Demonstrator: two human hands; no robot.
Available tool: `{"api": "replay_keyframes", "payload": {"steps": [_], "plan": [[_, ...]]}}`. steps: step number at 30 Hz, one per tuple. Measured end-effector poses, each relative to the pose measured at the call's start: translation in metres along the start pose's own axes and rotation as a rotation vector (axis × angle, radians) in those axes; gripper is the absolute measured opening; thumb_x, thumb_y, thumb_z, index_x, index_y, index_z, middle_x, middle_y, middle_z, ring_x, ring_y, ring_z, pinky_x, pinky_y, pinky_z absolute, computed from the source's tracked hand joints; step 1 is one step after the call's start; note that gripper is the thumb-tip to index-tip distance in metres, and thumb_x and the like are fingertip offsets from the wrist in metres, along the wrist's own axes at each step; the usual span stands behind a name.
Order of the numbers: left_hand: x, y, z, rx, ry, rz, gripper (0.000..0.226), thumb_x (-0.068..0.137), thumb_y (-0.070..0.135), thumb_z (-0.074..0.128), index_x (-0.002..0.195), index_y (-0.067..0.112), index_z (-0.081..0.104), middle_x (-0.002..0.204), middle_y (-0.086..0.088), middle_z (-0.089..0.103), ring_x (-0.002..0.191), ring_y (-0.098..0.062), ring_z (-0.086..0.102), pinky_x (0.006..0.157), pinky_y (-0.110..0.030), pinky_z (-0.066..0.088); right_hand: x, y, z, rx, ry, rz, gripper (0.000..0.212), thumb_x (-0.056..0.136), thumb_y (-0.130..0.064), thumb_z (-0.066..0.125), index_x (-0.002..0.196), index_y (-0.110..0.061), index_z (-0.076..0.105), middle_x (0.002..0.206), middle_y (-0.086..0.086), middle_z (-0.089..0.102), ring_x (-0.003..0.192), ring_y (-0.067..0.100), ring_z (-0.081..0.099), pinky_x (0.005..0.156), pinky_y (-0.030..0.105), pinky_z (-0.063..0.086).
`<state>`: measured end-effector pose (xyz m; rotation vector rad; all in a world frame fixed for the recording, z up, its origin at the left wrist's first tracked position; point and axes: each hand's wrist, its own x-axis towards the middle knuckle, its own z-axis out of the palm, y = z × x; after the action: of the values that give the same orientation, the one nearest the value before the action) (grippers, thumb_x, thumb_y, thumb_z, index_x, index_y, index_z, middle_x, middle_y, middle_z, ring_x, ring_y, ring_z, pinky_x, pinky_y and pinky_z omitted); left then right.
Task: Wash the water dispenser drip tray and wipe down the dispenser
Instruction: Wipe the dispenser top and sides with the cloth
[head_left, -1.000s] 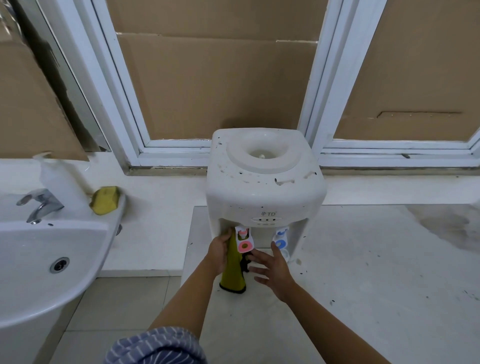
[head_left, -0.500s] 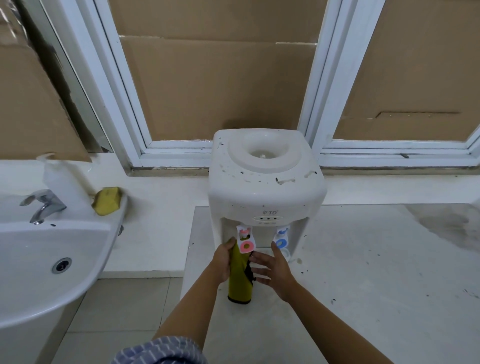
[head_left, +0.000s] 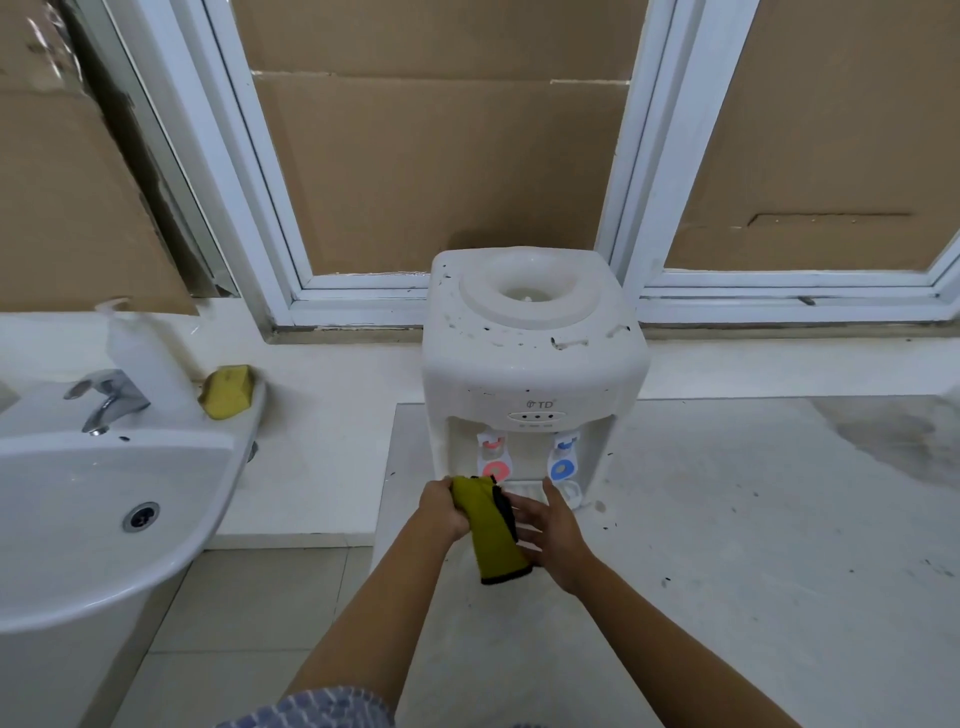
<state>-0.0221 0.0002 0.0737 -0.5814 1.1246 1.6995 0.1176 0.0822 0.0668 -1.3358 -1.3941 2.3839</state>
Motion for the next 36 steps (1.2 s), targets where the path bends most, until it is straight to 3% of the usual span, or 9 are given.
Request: {"api": "replay_keyframes", "payload": {"steps": [5,8,11,14,19,23,26,31,36], "plan": [[0.001,0.002,0.014,0.048,0.036,0.079,0.042,0.103,0.023,0.037,0.138,-0.001,0.044,0.124,-0.022,0.057,0.128,-0.036,0.046,0.105,-0.045,0.037,-0.005,-0.001,-0.003,-0.013,-0.009,-0.007,0.064,0.098,-0.063,0.024,0.117,-0.02,0.068,0.116,0.005,0.069,0.106,0.024,0.064,0.079,0.035,0.052],[0.004,-0.003,0.007,0.147,0.062,0.066,0.038,0.102,0.021,0.042,0.131,-0.002,0.05,0.089,-0.017,0.057,0.106,-0.036,0.057,0.087,-0.044,0.046,-0.008,0.001,-0.009,-0.052,-0.016,0.001,0.064,0.098,-0.063,0.023,0.117,-0.023,0.068,0.117,0.003,0.068,0.107,0.024,0.062,0.079,0.034,0.05],[0.008,-0.013,-0.001,0.28,0.071,0.039,0.038,0.099,0.022,0.047,0.127,-0.003,0.054,0.094,-0.019,0.061,0.086,-0.034,0.059,0.076,-0.043,0.05,-0.013,0.005,-0.015,-0.077,0.025,0.012,0.057,0.099,-0.06,0.027,0.117,-0.022,0.066,0.12,0.003,0.065,0.105,0.023,0.061,0.082,0.035,0.048],[-0.007,-0.029,-0.004,0.416,-0.025,0.018,0.035,0.098,0.02,0.052,0.122,-0.005,0.055,0.103,-0.02,0.064,0.092,-0.034,0.061,0.08,-0.042,0.051,-0.019,0.011,-0.025,-0.15,0.102,-0.059,0.047,0.098,-0.052,0.043,0.128,-0.02,0.06,0.132,0.006,0.059,0.114,0.025,0.057,0.09,0.036,0.044],[-0.029,-0.042,0.007,0.55,-0.294,0.027,0.037,0.097,0.023,0.053,0.123,-0.002,0.059,0.116,-0.02,0.068,0.108,-0.032,0.063,0.09,-0.04,0.052,-0.034,0.011,-0.04,-0.179,0.038,-0.18,0.072,0.085,-0.07,0.05,0.141,-0.025,0.05,0.14,0.0,0.055,0.133,0.02,0.048,0.115,0.043,0.03],[-0.051,-0.041,0.032,0.582,-0.502,0.087,0.033,0.099,0.022,0.049,0.122,0.001,0.06,0.113,-0.018,0.069,0.104,-0.029,0.066,0.088,-0.038,0.054,-0.055,-0.002,-0.057,-0.129,-0.058,-0.231,0.062,0.079,-0.063,0.064,0.126,-0.022,0.063,0.121,0.002,0.07,0.112,0.02,0.066,0.092,0.036,0.055],[-0.066,-0.039,0.053,0.676,-0.568,0.187,0.031,0.097,0.024,0.053,0.119,0.004,0.063,0.109,-0.014,0.071,0.102,-0.026,0.067,0.088,-0.037,0.056,-0.076,-0.021,-0.068,-0.257,-0.088,-0.294,0.062,0.076,-0.062,0.069,0.118,-0.017,0.069,0.11,0.005,0.074,0.099,0.02,0.071,0.082,0.029,0.056],[-0.089,-0.034,0.087,0.967,-0.556,0.465,0.036,0.09,0.037,0.063,0.106,0.005,0.07,0.103,-0.011,0.073,0.098,-0.025,0.069,0.088,-0.041,0.056,-0.099,-0.055,-0.083,-0.269,-0.045,-0.44,0.064,0.067,-0.055,0.078,0.116,-0.015,0.07,0.112,0.008,0.073,0.105,0.026,0.069,0.096,0.042,0.053],[-0.111,-0.023,0.118,1.071,-0.456,0.882,0.052,0.079,0.054,0.069,0.074,0.001,0.069,0.069,-0.018,0.062,0.067,-0.019,0.061,0.066,-0.037,0.05,-0.113,-0.081,-0.089,-0.138,0.092,-0.62,0.066,0.069,-0.046,0.084,0.122,-0.026,0.05,0.099,0.008,0.073,0.091,0.025,0.071,0.073,0.034,0.057]]}}
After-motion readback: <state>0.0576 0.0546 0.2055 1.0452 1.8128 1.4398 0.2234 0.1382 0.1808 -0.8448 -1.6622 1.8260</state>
